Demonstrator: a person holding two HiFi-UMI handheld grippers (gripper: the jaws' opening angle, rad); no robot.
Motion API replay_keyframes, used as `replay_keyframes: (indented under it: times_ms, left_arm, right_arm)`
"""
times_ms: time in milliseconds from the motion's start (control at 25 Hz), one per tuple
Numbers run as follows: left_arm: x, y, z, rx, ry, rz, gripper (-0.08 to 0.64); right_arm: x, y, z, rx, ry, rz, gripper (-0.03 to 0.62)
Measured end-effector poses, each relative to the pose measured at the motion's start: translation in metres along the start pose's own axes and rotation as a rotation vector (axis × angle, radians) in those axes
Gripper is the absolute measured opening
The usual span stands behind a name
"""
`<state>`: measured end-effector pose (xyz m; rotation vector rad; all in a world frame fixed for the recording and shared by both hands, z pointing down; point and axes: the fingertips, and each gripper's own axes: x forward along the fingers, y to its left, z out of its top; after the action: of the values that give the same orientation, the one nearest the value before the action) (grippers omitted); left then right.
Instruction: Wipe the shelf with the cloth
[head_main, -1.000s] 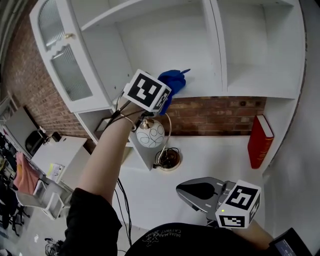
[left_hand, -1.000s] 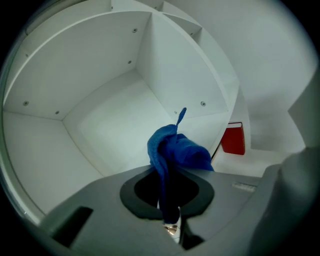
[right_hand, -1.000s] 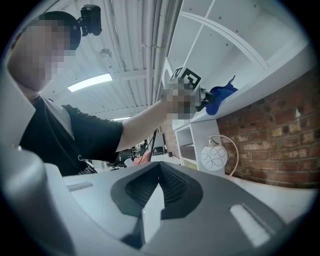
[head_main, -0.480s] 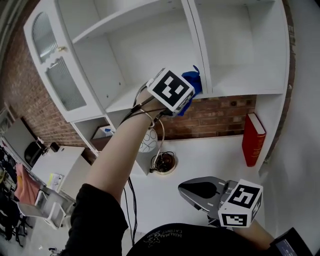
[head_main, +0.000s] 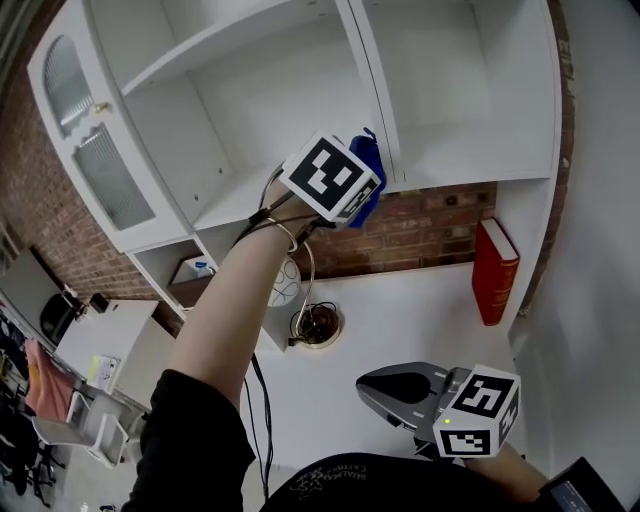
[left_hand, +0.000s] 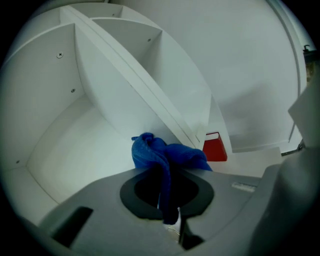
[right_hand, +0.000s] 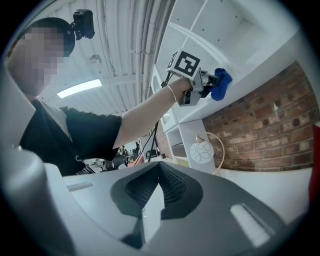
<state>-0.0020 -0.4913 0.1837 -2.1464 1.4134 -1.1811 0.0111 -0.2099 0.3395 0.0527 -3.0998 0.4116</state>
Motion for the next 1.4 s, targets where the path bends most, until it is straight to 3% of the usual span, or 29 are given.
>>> replay_keyframes:
  times_ms: [120,280,400,560,720,960,1200,1280,1400]
  left_arm:
    - [-0.004,-0.002,0.002,0.013,-0.046,-0.008,0.009]
    - [-0.016,-0.008,0.003,-0.04,-0.128,-0.035,0.015]
    - [-0.026,-0.019,0.003,-0.105,-0.24,-0.075,0.018]
    - [-0.047,-0.039,0.007,-0.236,-0.437,-0.196,0.02]
    - [-0.076,-0.061,0.012,-0.303,-0.592,-0.253,0.02]
    - [-0.134,-0.1,0.0,-0.269,-0.676,-0.214,0.021]
    - [-0.223,-0.147,-0.011,-0.36,-0.809,-0.237,0.021]
    - [-0.256,-0.159,-0.031,-0.429,-0.833,-0.217,0.021]
    - [-0.306,-0.164,-0.072,-0.616,-0.882,-0.196,0.021]
  right_arm:
    - [0.008,0.006,-0.006,0.01,0.021,0.025,0.009]
    - [0.011,0.007,-0.003,0.002,0.007,0.011,0.009]
    - [0.024,0.013,-0.007,0.014,0.006,0.015,0.009]
    - [0.049,0.043,-0.015,-0.046,0.055,0.05,0.009]
    - [0.047,0.048,-0.006,-0.09,0.028,-0.056,0.009]
    - [0.009,0.062,0.035,-0.129,-0.092,-0.273,0.009]
    - [-0.001,0.111,0.037,-0.171,-0.107,-0.338,0.009]
    - [0.005,0.129,0.028,-0.178,-0.087,-0.35,0.008]
    - [0.019,0.153,0.023,-0.178,-0.091,-0.378,0.008]
